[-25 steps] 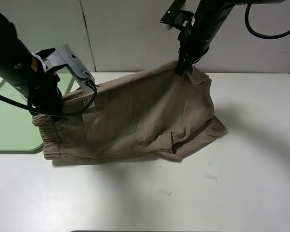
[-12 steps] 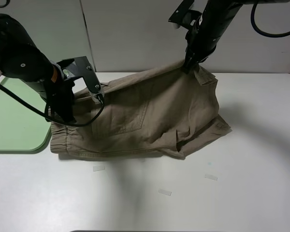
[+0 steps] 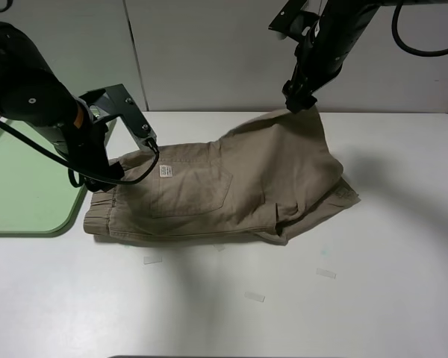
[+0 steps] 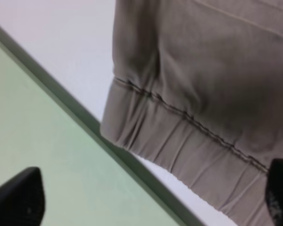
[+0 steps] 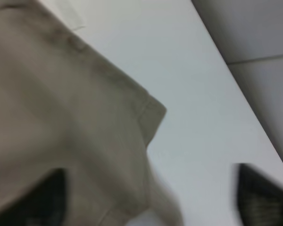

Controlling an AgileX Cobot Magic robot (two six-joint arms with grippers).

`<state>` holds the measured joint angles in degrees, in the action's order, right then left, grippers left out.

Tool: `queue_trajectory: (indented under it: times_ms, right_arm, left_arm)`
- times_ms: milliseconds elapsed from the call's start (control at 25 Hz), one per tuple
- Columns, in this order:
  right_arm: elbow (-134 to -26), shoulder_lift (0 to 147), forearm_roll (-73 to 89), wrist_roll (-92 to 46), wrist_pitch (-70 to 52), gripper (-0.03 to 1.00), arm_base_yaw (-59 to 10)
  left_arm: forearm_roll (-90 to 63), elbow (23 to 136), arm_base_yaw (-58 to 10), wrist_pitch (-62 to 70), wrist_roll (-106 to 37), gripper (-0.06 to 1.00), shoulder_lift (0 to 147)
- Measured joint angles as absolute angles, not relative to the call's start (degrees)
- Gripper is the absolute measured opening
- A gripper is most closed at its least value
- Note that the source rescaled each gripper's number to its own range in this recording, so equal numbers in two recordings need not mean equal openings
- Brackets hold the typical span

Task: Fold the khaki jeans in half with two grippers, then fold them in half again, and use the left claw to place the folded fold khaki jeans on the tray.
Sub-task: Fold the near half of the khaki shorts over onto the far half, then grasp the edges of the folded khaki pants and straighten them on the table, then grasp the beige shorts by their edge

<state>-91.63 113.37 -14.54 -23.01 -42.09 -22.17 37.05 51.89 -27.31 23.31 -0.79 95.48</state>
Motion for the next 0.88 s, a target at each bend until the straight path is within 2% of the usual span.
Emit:
queue_trajectory:
  times_ms: [120,480,880]
  right_arm:
    - [-91.6,113.4,-14.5,-22.3,-41.8,0.99,-22.2]
    - [-91.6,113.4,-12.9,-20.3,-44.0,1.00,-22.2]
    - [-91.6,113.4,-10.7,-9.9,-54.0,1.00,-22.2]
  left_arm:
    - [37.3,51.9,-27.3,21.9,-0.5,0.99,95.5]
    - [37.3,51.9,-27.3,18.7,0.0,1.00,95.5]
    - [34.7,56.3,-27.3,39.4,8.0,1.00,90.0]
